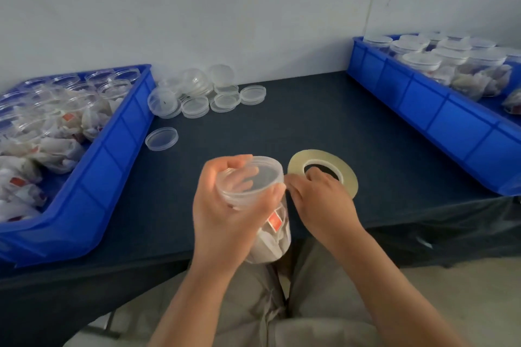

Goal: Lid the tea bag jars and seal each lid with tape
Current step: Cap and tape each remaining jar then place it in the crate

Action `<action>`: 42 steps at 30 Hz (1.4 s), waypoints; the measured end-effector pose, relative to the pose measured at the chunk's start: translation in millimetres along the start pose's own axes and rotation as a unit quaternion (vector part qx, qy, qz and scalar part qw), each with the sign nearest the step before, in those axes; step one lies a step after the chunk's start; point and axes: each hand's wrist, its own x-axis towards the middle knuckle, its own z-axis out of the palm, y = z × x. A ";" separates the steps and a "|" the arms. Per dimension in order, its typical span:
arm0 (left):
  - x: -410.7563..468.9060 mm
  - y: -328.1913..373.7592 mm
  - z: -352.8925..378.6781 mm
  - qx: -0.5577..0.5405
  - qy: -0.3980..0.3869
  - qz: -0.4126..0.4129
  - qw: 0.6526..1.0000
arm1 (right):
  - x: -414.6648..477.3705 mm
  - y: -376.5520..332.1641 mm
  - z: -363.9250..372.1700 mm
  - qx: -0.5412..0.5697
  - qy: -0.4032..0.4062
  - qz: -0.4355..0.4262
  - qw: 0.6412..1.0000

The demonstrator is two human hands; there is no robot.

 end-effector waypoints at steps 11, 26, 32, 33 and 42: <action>21.3 -32.2 -6.1 0.003 0.021 -0.026 0.999 | 16.0 1.4 8.1 -0.046 -0.032 0.003 0.998; 13.3 -28.2 5.2 -0.062 -0.054 -0.052 0.995 | -33.0 -43.0 -47.0 0.686 -0.066 0.016 0.724; 16.9 -21.4 2.0 -0.059 -0.069 -0.030 0.995 | -31.9 -46.8 -48.1 0.778 -0.053 0.043 0.625; 17.5 -20.7 1.4 -0.060 -0.074 -0.031 0.995 | -32.2 -47.1 -47.0 0.786 -0.049 0.045 0.615; 20.6 -20.8 -12.7 -0.193 -0.159 -0.126 0.960 | -30.3 -41.7 -40.9 0.759 -0.028 0.083 0.645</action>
